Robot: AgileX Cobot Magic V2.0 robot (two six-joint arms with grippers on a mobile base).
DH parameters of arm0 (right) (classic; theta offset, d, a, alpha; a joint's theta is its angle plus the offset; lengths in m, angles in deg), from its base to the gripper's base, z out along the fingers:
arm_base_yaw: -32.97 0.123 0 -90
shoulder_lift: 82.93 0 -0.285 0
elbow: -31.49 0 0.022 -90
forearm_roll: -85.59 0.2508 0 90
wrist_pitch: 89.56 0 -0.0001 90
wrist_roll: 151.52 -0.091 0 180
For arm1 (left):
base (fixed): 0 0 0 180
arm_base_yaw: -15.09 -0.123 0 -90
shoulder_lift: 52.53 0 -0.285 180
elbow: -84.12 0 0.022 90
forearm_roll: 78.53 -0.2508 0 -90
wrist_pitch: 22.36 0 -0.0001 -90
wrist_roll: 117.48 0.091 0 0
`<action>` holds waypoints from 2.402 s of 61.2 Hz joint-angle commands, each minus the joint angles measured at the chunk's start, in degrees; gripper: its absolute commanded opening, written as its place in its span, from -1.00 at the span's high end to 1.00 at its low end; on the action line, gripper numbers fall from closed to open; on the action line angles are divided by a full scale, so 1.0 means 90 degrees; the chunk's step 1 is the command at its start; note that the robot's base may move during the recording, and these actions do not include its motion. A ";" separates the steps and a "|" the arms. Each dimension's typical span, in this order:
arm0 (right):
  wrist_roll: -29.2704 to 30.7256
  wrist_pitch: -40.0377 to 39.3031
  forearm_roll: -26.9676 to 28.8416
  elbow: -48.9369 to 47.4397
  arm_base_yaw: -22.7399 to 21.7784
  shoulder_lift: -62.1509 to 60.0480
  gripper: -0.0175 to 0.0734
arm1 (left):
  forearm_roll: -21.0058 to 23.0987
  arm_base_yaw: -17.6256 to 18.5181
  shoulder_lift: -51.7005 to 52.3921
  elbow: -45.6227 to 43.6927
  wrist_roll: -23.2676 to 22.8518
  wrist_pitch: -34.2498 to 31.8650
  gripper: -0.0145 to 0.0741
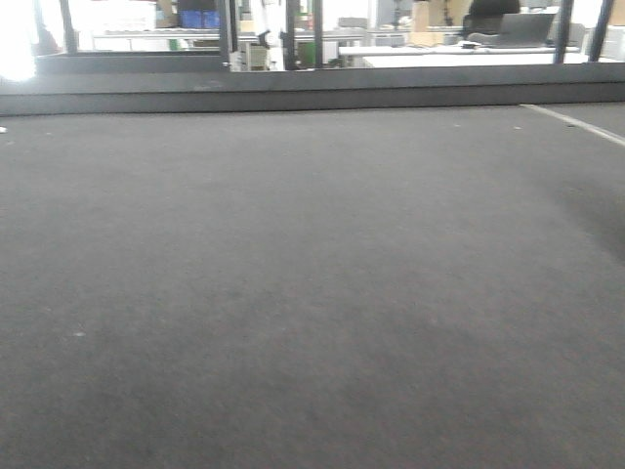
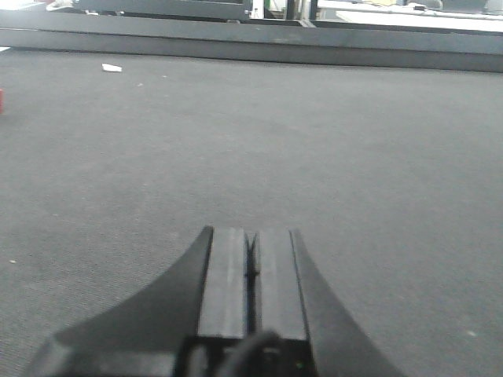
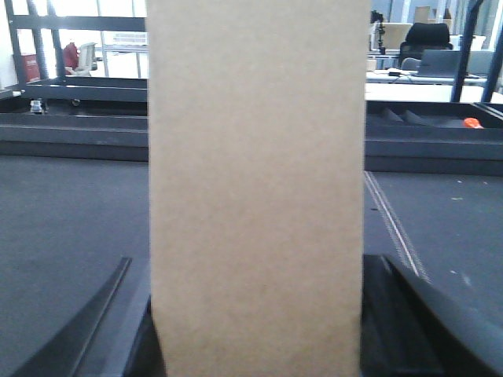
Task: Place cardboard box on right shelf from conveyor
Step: 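Drive to the steel shelf of blue bins holding the box in the right gripper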
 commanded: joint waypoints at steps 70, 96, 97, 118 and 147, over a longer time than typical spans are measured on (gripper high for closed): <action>0.0060 -0.0611 0.0021 -0.0211 -0.0050 0.0042 0.46 | 0.0052 0.0005 0.0034 0.0039 0.0001 -0.0537 0.94; 0.0060 -0.0611 0.0021 -0.0211 -0.0050 0.0042 0.46 | 0.0052 0.0005 0.0034 0.0039 0.0001 -0.0537 0.94; 0.0060 -0.0611 0.0021 -0.0211 -0.0050 0.0042 0.46 | 0.0052 0.0005 0.0034 0.0039 0.0001 -0.0537 0.94; 0.0060 -0.0611 0.0021 -0.0211 -0.0050 0.0042 0.46 | 0.0052 0.0005 0.0034 0.0039 0.0001 -0.0537 0.93; 0.0060 -0.0611 0.0021 -0.0211 -0.0050 0.0042 0.46 | 0.0052 0.0005 0.0034 0.0039 0.0001 -0.0537 0.94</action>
